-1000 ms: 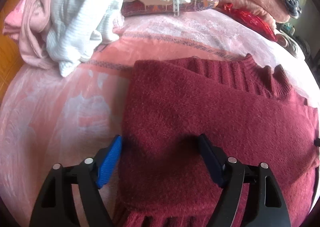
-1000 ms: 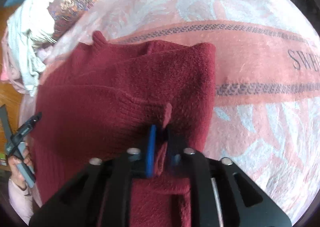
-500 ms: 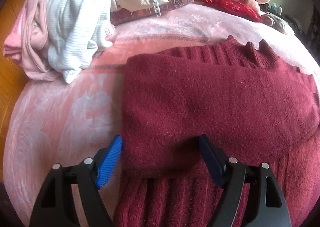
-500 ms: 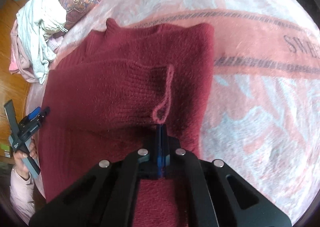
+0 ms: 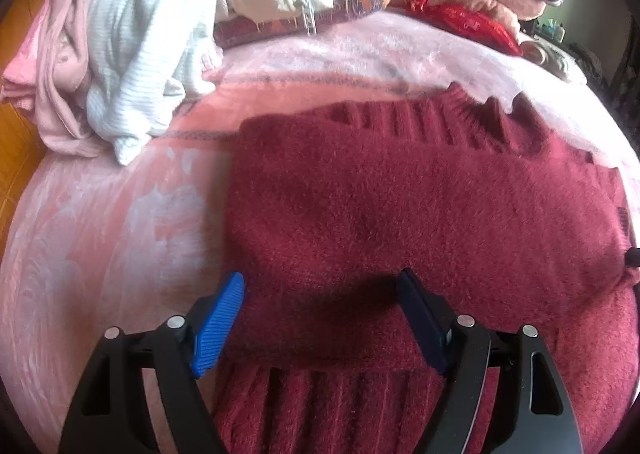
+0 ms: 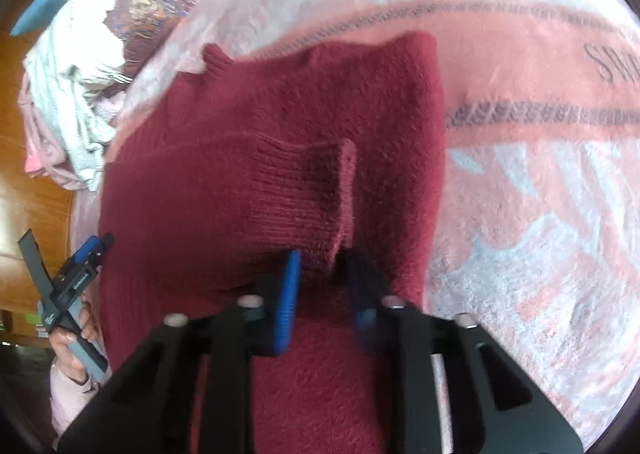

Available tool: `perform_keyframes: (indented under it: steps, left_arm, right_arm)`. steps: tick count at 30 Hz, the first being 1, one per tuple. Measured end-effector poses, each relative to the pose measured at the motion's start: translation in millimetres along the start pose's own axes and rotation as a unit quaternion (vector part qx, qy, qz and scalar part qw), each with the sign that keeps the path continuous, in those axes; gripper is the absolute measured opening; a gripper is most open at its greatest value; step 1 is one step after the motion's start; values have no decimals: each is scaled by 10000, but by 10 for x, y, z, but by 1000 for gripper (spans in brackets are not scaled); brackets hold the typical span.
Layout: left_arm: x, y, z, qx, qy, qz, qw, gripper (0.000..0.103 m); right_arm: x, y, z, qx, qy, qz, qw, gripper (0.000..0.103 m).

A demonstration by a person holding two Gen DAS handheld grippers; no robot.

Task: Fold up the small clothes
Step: 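Release the cuff and open the right tool above the sweater, then grasp the sweater hem with both tools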

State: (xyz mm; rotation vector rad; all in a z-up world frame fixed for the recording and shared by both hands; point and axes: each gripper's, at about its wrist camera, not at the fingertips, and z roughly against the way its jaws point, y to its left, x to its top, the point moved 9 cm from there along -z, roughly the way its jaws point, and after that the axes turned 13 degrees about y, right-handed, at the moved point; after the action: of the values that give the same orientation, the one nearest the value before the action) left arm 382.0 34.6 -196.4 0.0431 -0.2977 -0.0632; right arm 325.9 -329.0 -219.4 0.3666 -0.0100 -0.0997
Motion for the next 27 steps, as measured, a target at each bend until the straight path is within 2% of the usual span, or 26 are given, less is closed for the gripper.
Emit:
perform_keyframes:
  steps: [3, 5, 6, 10, 12, 14, 17, 20, 24, 27]
  left_arm:
    - [-16, -11, 23, -40, -5, -91, 10000, 79]
    - [-32, -1, -17, -129, 85, -84, 9998, 80]
    - [-38, 3, -44, -177, 138, -66, 9997, 81]
    - [-52, 3, -113, -175, 155, -104, 9997, 82]
    - [-53, 5, -89, -174, 140, -99, 9997, 82]
    - [-82, 23, 2, -285, 166, -48, 9994, 81]
    - [-210, 77, 213, -266, 218, -158, 9993, 81]
    - [-565, 210, 515, -150, 198, -402, 9989, 84]
    - [-1211, 439, 780, -114, 432, -458, 9980, 85]
    - [-1763, 614, 892, -60, 767, -421, 9961, 85]
  right_arm:
    - [-47, 2, 181, 62, -222, 110, 9997, 8]
    - [-54, -54, 168, -122, -221, 70, 9997, 7]
    - [-62, -107, 94, -237, -118, -8, 9996, 1]
    - [-41, -156, -26, -290, -148, -50, 9995, 1]
    - [-72, -111, 59, -148, -169, -20, 9997, 2]
    - [-159, -91, 176, 21, -165, -11, 9999, 7]
    - [-431, -17, 415, -232, -195, 226, 9993, 8]
    - [-883, 43, 625, -256, -107, 357, 9990, 20]
    - [-1655, 72, 749, -231, 194, 406, 9987, 20]
    - [-2109, 144, 767, -230, 344, 406, 9983, 20]
